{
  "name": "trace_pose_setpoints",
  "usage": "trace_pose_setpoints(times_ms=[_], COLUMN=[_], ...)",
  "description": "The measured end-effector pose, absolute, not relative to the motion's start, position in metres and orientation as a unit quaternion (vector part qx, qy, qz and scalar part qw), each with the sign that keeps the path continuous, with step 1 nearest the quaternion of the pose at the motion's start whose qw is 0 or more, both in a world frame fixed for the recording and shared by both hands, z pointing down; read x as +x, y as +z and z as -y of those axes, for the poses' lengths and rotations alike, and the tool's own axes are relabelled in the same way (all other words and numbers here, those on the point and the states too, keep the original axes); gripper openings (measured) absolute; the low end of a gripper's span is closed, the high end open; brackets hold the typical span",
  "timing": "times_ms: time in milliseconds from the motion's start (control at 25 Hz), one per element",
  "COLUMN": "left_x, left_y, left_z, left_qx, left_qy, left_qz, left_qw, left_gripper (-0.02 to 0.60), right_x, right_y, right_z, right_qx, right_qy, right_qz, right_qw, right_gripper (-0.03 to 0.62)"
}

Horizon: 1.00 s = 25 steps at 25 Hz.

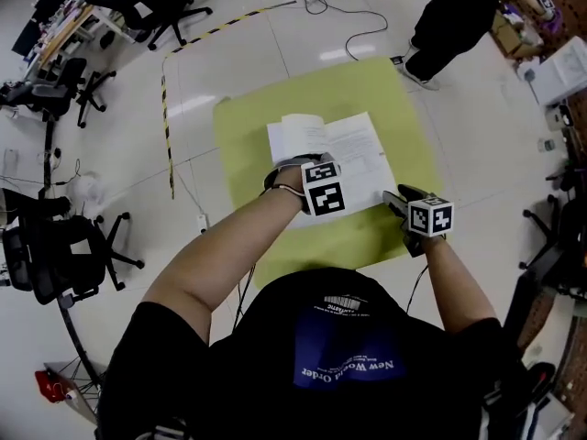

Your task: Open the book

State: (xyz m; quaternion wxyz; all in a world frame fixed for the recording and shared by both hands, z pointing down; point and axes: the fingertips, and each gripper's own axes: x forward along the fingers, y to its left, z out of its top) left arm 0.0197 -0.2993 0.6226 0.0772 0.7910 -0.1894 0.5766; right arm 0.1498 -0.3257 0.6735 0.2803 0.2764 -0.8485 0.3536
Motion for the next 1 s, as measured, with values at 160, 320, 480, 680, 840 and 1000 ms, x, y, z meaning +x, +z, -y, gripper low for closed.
trace_pose_setpoints(times_ms=[160, 320, 480, 680, 840, 1000], left_x=[0.014, -0.011, -0.037, -0.039, -0.043, -0.05], left_y=[0.625, 0.633, 0.656, 0.659, 0.664, 0.669], left_z=[0.295, 0.276, 0.254, 0.255, 0.249, 0.246], left_qx=[0.783, 0.772, 0.758, 0.763, 0.759, 0.765], left_qy=[0.581, 0.588, 0.602, 0.589, 0.596, 0.58], left_qz=[0.196, 0.209, 0.208, 0.22, 0.219, 0.232], left_qw=[0.104, 0.12, 0.139, 0.15, 0.147, 0.154], left_gripper=[0.094, 0.094, 0.095, 0.095, 0.094, 0.095], right_x=[0.155, 0.143, 0.142, 0.138, 0.12, 0.084], right_y=[0.671, 0.642, 0.64, 0.671, 0.67, 0.655], right_z=[0.33, 0.323, 0.33, 0.332, 0.31, 0.282], right_qx=[0.277, 0.238, 0.25, 0.233, 0.186, 0.129], right_qy=[0.358, 0.362, 0.319, 0.362, 0.387, 0.385], right_qz=[0.846, 0.866, 0.867, 0.843, 0.838, 0.855], right_qw=[0.281, 0.251, 0.289, 0.323, 0.335, 0.323], right_gripper=[0.197, 0.012, 0.046, 0.184, 0.103, -0.009])
